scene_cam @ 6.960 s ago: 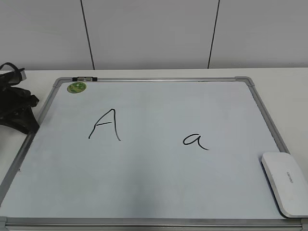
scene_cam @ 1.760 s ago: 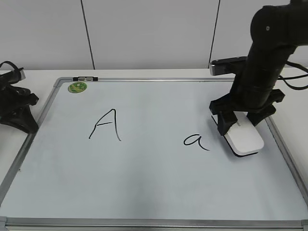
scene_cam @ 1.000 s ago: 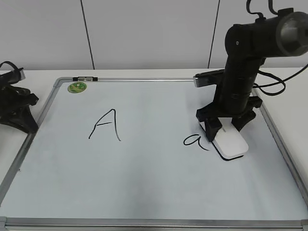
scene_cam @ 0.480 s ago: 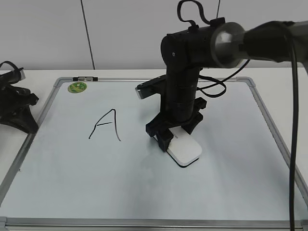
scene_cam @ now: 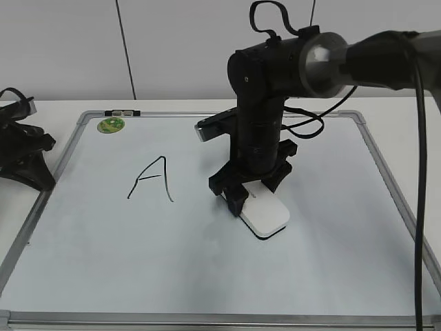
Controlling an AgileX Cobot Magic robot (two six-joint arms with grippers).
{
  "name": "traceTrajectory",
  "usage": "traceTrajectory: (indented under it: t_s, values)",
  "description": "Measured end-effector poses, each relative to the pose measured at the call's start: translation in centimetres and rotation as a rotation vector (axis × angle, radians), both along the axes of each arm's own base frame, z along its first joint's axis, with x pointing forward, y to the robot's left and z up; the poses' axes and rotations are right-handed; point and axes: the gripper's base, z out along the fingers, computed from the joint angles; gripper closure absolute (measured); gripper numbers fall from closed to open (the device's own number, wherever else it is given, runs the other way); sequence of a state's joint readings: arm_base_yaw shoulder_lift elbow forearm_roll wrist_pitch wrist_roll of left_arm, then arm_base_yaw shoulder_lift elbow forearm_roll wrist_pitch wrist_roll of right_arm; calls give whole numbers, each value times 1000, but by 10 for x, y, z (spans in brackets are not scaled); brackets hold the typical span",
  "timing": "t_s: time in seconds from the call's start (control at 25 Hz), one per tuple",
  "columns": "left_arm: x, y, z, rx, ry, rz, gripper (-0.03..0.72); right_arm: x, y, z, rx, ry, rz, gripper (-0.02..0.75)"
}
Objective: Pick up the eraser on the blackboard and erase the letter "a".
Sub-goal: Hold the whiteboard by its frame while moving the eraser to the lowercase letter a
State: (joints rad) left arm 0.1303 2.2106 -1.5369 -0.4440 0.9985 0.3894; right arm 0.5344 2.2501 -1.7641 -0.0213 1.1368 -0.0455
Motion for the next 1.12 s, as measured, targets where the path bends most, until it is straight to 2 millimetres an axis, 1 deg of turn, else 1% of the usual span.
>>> traceTrajectory:
  t_s: [0.16, 0.28, 0.64, 0.84, 0.92, 0.96, 1.12]
  values:
    - [0, 0, 0, 0, 0, 0, 655, 4, -8, 0, -1, 3, -25, 205]
    - [0, 0, -1, 0, 2, 0, 655, 9, -18, 0, -6, 5, -50, 205]
    - [0, 0, -1, 0, 2, 0, 655, 31, -69, 1, -29, 12, -166, 205]
    - [0, 0, -1, 0, 2, 0, 655, 37, -91, 6, 0, 32, -229, 206]
    - [0, 0, -1, 0, 2, 0, 656, 39, -103, 13, 7, 33, -245, 206]
    - [0, 0, -1, 0, 2, 0, 655, 39, -108, 21, 10, 24, -254, 206]
    - [0, 0, -1, 0, 2, 0, 656, 38, -129, 65, 53, -64, -296, 206]
